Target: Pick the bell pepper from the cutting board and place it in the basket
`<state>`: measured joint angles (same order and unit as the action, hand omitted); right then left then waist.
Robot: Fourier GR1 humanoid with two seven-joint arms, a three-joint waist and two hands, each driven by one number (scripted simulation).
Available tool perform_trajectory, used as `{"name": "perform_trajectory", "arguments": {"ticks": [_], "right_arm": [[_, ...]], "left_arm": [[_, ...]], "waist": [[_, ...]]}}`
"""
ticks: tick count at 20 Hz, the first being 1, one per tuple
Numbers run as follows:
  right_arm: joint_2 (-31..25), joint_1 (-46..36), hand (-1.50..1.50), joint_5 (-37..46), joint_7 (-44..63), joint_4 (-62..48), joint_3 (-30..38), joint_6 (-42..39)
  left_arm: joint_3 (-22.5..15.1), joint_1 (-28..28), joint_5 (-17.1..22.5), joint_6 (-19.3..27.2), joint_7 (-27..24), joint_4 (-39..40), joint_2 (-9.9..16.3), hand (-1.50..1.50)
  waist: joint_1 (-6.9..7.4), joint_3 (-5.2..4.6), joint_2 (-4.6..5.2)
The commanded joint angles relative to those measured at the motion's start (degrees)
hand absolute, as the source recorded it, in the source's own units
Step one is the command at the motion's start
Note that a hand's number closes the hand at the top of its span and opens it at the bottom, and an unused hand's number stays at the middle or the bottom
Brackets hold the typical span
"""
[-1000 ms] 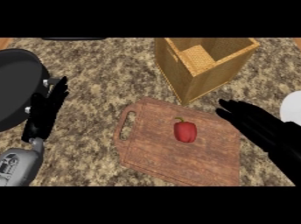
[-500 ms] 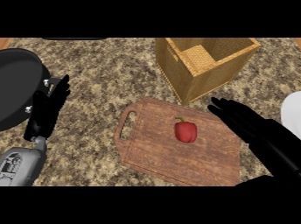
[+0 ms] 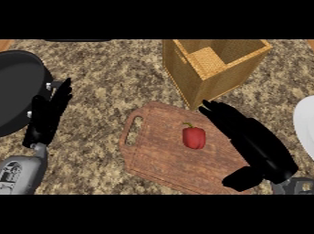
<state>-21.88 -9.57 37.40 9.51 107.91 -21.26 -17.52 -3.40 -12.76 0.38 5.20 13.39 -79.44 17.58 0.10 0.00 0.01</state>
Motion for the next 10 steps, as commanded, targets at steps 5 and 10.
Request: {"name": "perform_trajectory", "arguments": {"ticks": [5, 10], "right_arm": [[7.4, -1.5, -1.5, 7.3, -5.5, -9.6, -0.8, 3.0], [12.2, -4.5, -1.5, 9.6, 0.1, -8.1, -1.5, -1.7]], "left_arm": [[3.4, -1.1, -1.5, -3.0, -1.8, 2.5, -1.0, 0.0], [2.1, -0.5, -4.8, -0.9, -1.4, 1.5, -4.6, 0.0]], "waist": [[-0.02, 0.0, 0.01], [-0.04, -0.01, -0.02]]}}
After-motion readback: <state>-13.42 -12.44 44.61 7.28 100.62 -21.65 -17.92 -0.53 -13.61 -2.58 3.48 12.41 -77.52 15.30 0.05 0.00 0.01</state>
